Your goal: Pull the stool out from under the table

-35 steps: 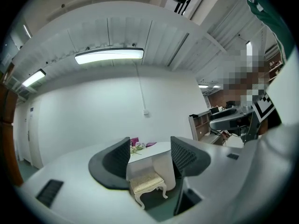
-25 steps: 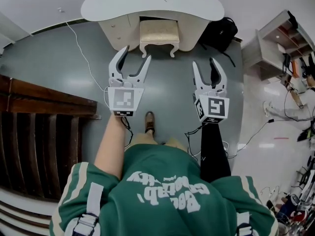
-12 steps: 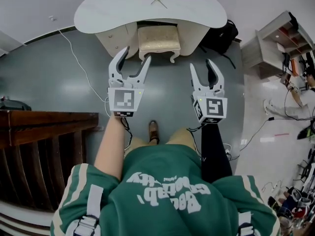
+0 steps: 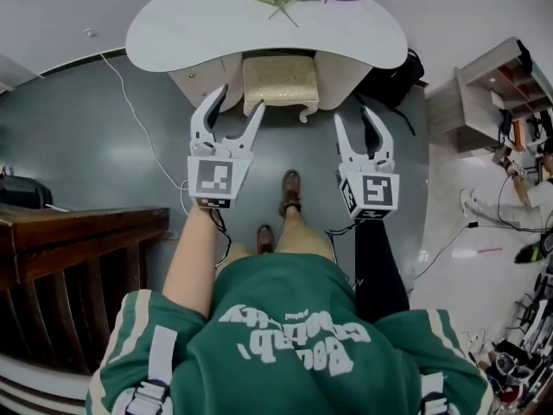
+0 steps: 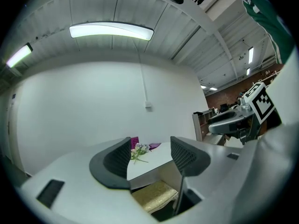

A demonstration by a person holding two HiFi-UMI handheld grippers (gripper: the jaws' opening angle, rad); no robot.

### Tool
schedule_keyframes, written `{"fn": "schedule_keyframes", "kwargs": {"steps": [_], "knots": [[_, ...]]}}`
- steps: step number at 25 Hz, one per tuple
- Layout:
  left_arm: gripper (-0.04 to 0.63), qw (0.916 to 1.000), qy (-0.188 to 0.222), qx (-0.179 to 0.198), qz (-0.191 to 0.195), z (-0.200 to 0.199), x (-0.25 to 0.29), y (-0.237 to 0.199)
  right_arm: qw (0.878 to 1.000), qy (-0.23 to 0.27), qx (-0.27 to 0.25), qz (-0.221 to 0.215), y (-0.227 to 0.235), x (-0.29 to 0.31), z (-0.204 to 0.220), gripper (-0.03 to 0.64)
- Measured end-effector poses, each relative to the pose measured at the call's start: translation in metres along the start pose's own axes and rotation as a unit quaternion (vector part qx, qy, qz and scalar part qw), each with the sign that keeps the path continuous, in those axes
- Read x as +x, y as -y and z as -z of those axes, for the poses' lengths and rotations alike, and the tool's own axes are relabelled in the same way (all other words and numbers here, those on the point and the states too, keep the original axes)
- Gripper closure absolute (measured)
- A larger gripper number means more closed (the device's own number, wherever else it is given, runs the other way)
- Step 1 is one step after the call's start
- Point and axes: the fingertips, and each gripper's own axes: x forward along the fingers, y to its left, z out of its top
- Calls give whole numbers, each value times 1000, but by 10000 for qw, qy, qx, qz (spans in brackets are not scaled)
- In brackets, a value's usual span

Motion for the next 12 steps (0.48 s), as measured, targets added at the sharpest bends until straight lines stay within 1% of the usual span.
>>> {"fn": "schedule_keyframes", "kwargs": {"steps": [4, 7, 12], "knots": [[310, 9999, -6, 89, -63, 7, 44, -10, 9999, 10, 58, -116, 22, 43, 4, 402], [310, 9995, -148, 237, -126, 18, 83, -17, 9996, -22, 118, -246, 44, 82, 10, 393], [310, 9989, -373, 197, -224, 48, 143, -32, 9987, -88, 250, -434, 72, 147, 27, 377]]}}
